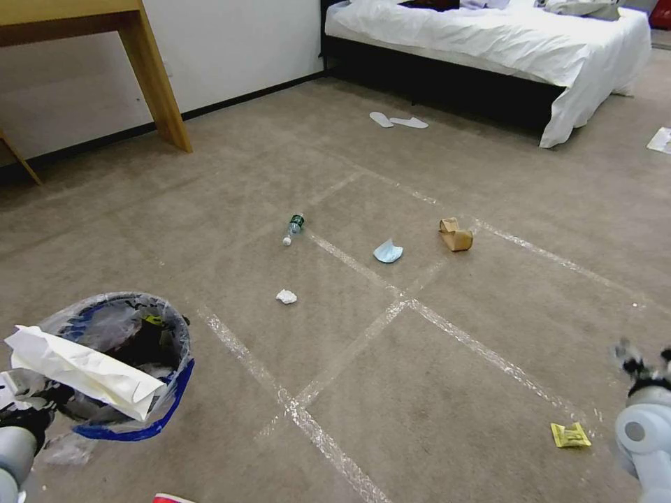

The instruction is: Pick up the trash bin and place the garbage on the floor into it.

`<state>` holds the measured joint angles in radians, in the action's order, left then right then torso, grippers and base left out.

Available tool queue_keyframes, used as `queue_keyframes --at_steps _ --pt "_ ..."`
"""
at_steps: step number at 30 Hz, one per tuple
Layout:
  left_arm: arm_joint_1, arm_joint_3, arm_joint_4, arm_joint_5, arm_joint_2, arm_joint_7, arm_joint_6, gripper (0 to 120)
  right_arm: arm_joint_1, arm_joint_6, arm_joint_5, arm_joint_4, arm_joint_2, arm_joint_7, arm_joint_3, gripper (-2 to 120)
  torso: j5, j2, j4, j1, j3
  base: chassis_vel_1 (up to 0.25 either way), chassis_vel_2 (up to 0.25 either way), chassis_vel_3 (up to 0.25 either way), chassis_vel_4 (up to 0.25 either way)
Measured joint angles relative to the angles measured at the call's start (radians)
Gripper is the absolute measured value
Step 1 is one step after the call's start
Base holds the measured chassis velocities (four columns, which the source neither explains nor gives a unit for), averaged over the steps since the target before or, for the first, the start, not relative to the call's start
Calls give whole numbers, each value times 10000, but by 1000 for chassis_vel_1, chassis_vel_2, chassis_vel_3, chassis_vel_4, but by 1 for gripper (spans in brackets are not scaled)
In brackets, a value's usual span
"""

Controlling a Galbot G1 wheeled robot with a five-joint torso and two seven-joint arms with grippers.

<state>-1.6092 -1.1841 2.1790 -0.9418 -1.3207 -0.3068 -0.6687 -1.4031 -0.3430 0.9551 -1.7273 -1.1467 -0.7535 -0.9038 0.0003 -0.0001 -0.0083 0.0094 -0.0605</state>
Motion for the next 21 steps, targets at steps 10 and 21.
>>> queue_keyframes --at_steps 10,21 --pt "-128 5 13 86 -45 52 50 0 1170 -207 1576 2832 -685 -710 902 100 -3 1 1 0 0 0 0 0 0" --pt "-278 -162 28 12 64 100 95 0 2469 241 1610 4723 -763 -152 1103 95 -6 1 2 0 0 0 0 0 0"
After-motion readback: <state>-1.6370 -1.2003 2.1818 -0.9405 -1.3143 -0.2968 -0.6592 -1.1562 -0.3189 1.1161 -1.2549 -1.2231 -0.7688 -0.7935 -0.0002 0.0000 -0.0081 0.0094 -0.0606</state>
